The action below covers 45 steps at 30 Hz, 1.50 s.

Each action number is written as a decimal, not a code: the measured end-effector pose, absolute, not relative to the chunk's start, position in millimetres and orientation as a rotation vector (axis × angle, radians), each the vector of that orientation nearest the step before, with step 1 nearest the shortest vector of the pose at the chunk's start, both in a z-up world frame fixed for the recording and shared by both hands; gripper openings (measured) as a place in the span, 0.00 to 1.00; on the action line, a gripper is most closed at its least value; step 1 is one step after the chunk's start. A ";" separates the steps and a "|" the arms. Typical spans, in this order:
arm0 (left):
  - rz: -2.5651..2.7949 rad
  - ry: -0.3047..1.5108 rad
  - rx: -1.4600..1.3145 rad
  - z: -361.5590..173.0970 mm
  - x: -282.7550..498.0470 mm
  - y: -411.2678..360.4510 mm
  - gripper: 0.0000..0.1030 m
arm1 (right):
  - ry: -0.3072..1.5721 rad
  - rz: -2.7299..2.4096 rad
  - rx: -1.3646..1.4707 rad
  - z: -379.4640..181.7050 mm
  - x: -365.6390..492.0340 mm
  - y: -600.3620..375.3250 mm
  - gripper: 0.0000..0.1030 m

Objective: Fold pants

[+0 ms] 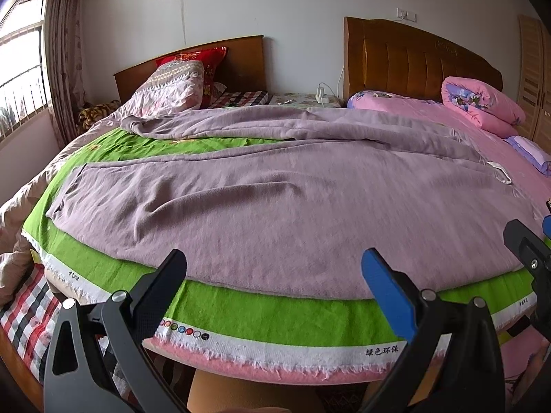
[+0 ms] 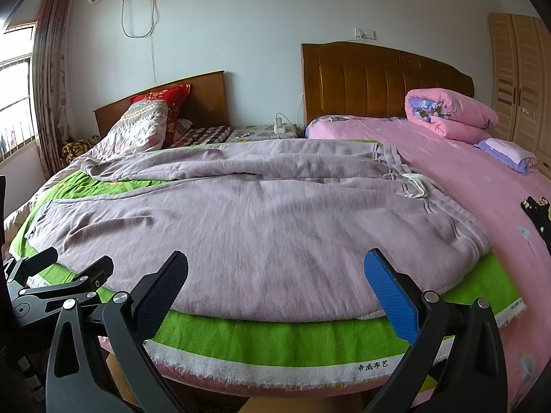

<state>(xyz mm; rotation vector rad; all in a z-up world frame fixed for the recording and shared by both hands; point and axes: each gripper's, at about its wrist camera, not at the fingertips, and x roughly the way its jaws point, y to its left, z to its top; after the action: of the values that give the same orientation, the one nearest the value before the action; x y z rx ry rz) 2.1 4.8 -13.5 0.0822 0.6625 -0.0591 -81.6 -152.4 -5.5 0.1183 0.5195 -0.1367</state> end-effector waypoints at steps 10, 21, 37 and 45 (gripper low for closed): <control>-0.059 0.669 0.079 -16.0 1.7 6.4 0.99 | 0.529 -0.137 0.123 -9.2 -83.3 -151.6 0.96; -0.059 0.679 0.076 -18.3 2.3 7.6 0.99 | 0.543 -0.136 0.129 -11.0 -82.1 -151.7 0.96; -0.059 0.681 0.076 -19.1 1.7 8.3 0.99 | 0.547 -0.134 0.130 -12.9 -81.2 -152.5 0.96; -0.060 0.680 0.076 -18.7 2.1 8.1 0.99 | 0.556 -0.134 0.134 -15.6 -80.1 -153.4 0.96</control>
<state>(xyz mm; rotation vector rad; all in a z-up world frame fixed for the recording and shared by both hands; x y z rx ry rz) 2.1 8.1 -18.7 0.0762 0.6803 -0.0599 -80.1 -153.4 -15.6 0.1342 0.5565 -0.1335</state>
